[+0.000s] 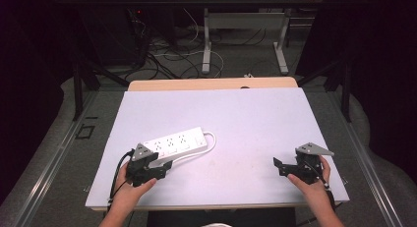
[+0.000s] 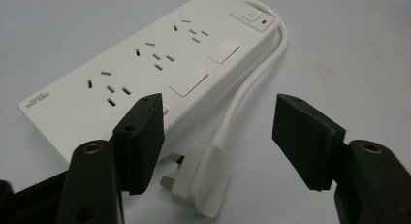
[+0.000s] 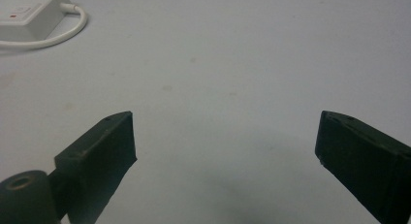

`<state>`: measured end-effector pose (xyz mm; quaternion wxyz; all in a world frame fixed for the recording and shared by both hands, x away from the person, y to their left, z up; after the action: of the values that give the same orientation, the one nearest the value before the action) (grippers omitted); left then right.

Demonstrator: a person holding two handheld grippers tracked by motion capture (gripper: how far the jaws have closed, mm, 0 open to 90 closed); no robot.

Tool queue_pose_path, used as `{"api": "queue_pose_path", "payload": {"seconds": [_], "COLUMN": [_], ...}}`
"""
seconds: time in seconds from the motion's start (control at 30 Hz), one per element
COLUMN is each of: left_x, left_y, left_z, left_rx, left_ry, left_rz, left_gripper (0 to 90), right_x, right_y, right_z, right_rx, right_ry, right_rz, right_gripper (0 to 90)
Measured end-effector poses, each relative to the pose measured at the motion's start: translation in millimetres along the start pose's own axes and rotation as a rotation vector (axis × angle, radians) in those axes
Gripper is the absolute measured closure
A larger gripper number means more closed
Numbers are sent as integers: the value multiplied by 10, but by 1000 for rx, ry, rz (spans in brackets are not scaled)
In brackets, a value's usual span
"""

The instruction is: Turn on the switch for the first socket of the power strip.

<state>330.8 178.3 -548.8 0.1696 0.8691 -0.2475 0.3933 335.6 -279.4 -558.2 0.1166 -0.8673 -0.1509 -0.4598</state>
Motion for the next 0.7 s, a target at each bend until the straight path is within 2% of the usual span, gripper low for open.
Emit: {"api": "queue_pose_path", "payload": {"seconds": [0.1, 0.23, 0.3, 0.33, 0.43, 0.5, 0.57, 0.67, 0.7], "left_x": [1, 23, 32, 46, 74, 87, 104, 127, 138], "left_y": [6, 33, 42, 45, 57, 79, 81, 97, 94], "left_z": [-8, -11, -22, -20, -30, -28, -36, -28, -30], "left_rx": [14, 24, 18, 19, 13, 4, -3, 4, 7], "left_ry": [-8, 1, -18, -11, -25, -23, -34, -24, -26], "left_rz": [24, 8, 8, 7, -11, -49, -61, -84, -76], "left_gripper": [390, 415, 430, 437, 449, 458, 465, 486, 486], "right_x": [-1, -2, -3, -3, -4, -5, -4, -4, -4], "right_y": [-1, 5, 9, 10, 10, 10, 7, -1, -1], "right_z": [1, 4, 7, 9, 12, 12, 18, 19, 19], "right_rx": [1, 3, 4, 4, 0, 6, 2, 8, 8], "right_ry": [0, -1, -2, -2, 1, -2, 1, -2, -2], "right_rz": [0, 0, 5, 5, 10, 10, 14, 12, 12], "right_gripper": [69, 69, 69, 69, 69, 69, 69, 69, 69]}}
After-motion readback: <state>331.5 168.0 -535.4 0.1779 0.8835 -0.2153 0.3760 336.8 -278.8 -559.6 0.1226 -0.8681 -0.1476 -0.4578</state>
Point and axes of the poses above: each handheld gripper's, and its own axes: z roughly forward along the jaws, x roughly out of its top, y roughly to its right, the point moved 4 cm from there along z, roughly forward along the jaws
